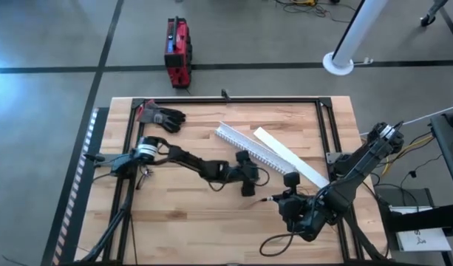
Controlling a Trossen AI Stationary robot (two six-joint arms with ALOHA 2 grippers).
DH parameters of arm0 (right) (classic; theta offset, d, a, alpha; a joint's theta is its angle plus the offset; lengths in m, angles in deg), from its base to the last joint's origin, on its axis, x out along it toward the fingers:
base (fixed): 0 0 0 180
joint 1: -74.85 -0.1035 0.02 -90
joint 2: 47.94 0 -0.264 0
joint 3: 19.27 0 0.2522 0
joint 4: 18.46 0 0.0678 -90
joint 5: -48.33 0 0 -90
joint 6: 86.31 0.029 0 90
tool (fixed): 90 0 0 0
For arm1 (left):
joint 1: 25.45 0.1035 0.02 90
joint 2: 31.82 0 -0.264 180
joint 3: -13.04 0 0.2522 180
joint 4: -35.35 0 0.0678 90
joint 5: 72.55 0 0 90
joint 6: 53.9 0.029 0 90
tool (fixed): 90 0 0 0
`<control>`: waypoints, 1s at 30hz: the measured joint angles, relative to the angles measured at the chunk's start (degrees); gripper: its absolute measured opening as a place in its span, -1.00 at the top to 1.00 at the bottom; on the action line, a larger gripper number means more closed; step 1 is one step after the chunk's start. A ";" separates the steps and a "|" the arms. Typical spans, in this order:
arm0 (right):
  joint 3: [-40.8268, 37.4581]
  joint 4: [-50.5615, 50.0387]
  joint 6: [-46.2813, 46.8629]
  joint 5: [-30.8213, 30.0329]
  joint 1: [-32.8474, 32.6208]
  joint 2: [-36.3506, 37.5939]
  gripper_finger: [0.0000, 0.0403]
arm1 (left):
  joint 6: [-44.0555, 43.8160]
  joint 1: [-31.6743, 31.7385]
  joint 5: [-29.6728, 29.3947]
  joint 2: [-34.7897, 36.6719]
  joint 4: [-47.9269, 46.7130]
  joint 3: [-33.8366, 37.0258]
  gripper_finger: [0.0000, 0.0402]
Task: Ziptie cables
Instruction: Wrap the cables together using the zip tie
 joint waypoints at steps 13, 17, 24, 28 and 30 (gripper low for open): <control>-13.81 23.05 -5.52 -3.39 -0.24 -0.04 1.00 | -35.37 -8.73 8.35 24.08 -60.80 9.13 0.07; -17.64 30.61 -8.30 -3.63 0.38 -0.04 1.00 | -46.80 -11.75 19.22 31.04 -66.99 13.37 0.14; -19.96 31.95 -8.50 -3.61 2.02 -0.02 1.00 | -53.57 -16.67 35.65 39.45 -68.31 21.12 0.39; -21.21 31.74 -8.93 -3.65 2.99 0.00 1.00 | -52.77 -19.70 48.59 39.82 -68.41 26.50 0.63; -21.65 31.82 -9.45 -4.96 3.18 0.00 1.00 | -53.79 -21.08 53.18 39.30 -68.16 28.70 0.76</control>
